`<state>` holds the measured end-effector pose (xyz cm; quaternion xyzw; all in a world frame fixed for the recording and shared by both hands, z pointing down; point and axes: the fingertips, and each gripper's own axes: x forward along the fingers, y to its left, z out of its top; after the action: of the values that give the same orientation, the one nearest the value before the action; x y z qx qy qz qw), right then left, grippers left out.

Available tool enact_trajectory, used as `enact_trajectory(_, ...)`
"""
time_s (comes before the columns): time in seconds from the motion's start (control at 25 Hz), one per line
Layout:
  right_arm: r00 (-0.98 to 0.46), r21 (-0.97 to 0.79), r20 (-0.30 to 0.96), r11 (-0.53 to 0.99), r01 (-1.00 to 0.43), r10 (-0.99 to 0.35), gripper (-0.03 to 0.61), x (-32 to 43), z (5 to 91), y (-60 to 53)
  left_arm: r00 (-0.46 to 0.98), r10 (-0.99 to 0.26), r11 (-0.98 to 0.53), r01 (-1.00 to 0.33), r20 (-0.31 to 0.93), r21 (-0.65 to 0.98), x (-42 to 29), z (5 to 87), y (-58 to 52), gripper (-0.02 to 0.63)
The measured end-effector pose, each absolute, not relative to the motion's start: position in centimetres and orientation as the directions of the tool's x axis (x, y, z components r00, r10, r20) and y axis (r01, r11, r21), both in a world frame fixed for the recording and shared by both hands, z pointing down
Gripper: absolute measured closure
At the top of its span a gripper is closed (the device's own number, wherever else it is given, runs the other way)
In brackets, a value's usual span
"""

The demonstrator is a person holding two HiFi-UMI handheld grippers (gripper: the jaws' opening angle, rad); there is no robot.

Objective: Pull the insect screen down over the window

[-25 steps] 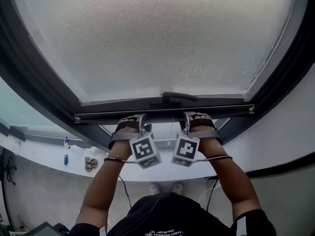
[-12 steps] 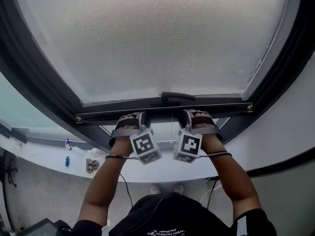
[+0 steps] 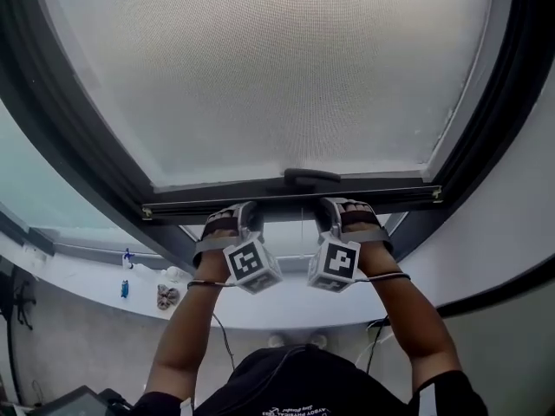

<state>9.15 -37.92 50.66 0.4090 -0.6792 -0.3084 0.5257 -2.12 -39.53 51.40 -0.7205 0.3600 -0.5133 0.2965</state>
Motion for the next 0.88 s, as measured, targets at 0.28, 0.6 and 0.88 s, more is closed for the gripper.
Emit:
enact_trajectory(0.28,-0.266,0.784,0.342,0.429,-0.448,-0.901,0.457,8.2,45.7,-35.1,0.428,-0.807,-0.590,-0.567,0.407,-0.575,-0.6,46.8,-36.5,0.505)
enact_trajectory(0.6,-0.354,0.616,0.137,0.360,-0.701,-0.925,0.498,7.9,42.9,-32.3,0.499,-0.842,-0.540,-0.779,0.205,-0.320,-0.6,44.2,-33.4,0.505)
enact_trajectory(0.88,-0.319,0.499,-0.035,0.260,-0.827,-0.947,0.574,7.7,39.8,-28.7,0.484,-0.874,-0.482,-0.854,0.044,-0.196,-2.8,42.4,-30.5,0.579)
